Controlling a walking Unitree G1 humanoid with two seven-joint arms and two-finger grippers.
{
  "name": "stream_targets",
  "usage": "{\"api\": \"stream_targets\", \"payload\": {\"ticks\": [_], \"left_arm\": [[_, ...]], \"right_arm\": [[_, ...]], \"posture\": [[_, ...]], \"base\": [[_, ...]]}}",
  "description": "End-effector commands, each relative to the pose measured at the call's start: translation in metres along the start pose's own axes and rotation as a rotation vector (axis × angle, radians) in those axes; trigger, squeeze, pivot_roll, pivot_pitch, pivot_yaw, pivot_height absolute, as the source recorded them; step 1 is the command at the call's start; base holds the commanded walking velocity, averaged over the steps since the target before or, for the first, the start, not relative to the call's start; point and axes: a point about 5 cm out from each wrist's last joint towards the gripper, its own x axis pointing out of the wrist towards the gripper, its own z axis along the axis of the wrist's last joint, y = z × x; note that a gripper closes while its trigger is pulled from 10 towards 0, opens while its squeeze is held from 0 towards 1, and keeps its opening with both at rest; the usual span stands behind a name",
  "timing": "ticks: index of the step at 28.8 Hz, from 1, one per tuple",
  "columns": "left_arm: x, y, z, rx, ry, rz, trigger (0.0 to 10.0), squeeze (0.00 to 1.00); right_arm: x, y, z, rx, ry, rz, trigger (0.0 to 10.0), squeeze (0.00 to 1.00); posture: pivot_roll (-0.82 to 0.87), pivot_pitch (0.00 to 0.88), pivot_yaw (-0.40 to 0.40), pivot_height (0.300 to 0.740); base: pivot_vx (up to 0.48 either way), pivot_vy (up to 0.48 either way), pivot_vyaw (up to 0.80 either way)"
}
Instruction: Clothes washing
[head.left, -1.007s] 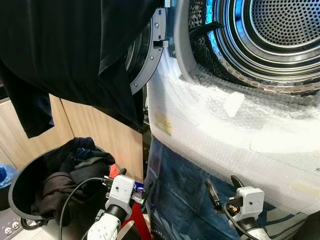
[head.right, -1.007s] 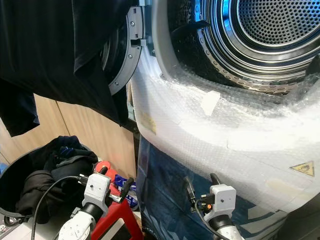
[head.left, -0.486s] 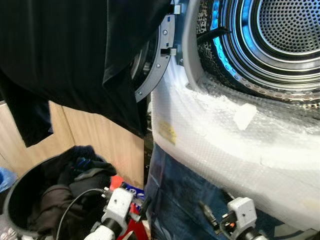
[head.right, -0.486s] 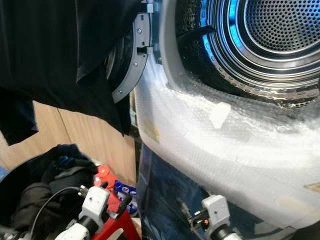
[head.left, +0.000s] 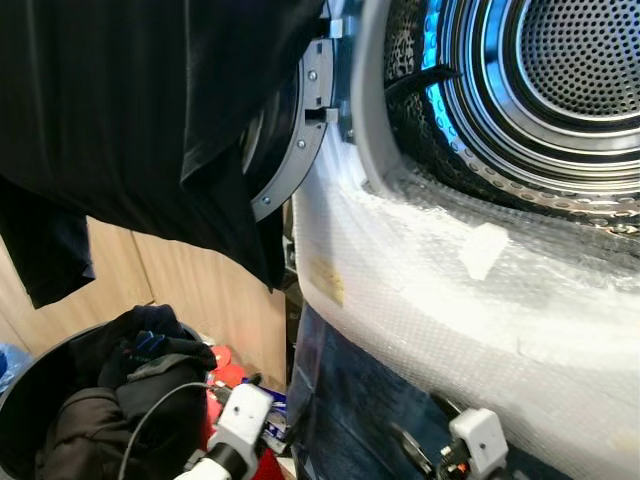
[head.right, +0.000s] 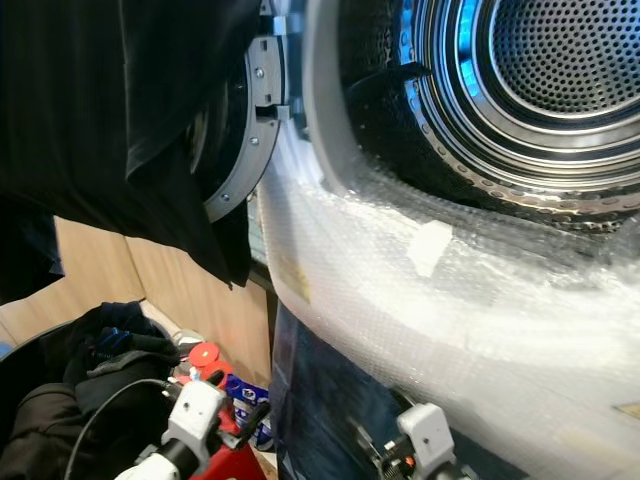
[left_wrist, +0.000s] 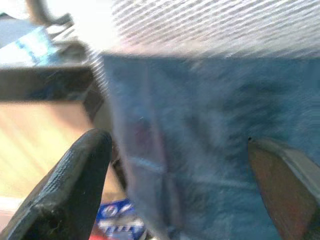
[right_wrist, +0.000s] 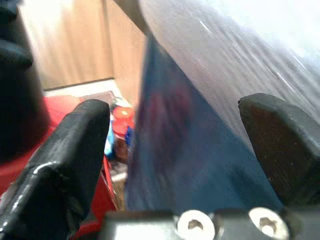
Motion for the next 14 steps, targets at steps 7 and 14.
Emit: {"api": "stream_targets", "payload": {"ticks": [7, 14], "left_arm": [[-0.003, -0.007, 0.004, 0.131, -0.021, -0.07, 10.0, 0.0], [-0.005, -0.003, 0.012, 0.193, -0.036, -0.063, 10.0, 0.0]], "right_arm": [[-0.007, -0.007, 0.002, -0.025, 0.016, 0.056, 10.0, 0.0], [-0.011, -0.02, 0.01, -0.032, 0.003, 0.05, 10.0, 0.0]], "posture": [[0.0, 0.0, -0.021, 0.74], [0.0, 0.0, -0.02, 0.74]], "base": [[0.0, 0.0, 0.0], [0.0, 0.0, 0.0]]}}
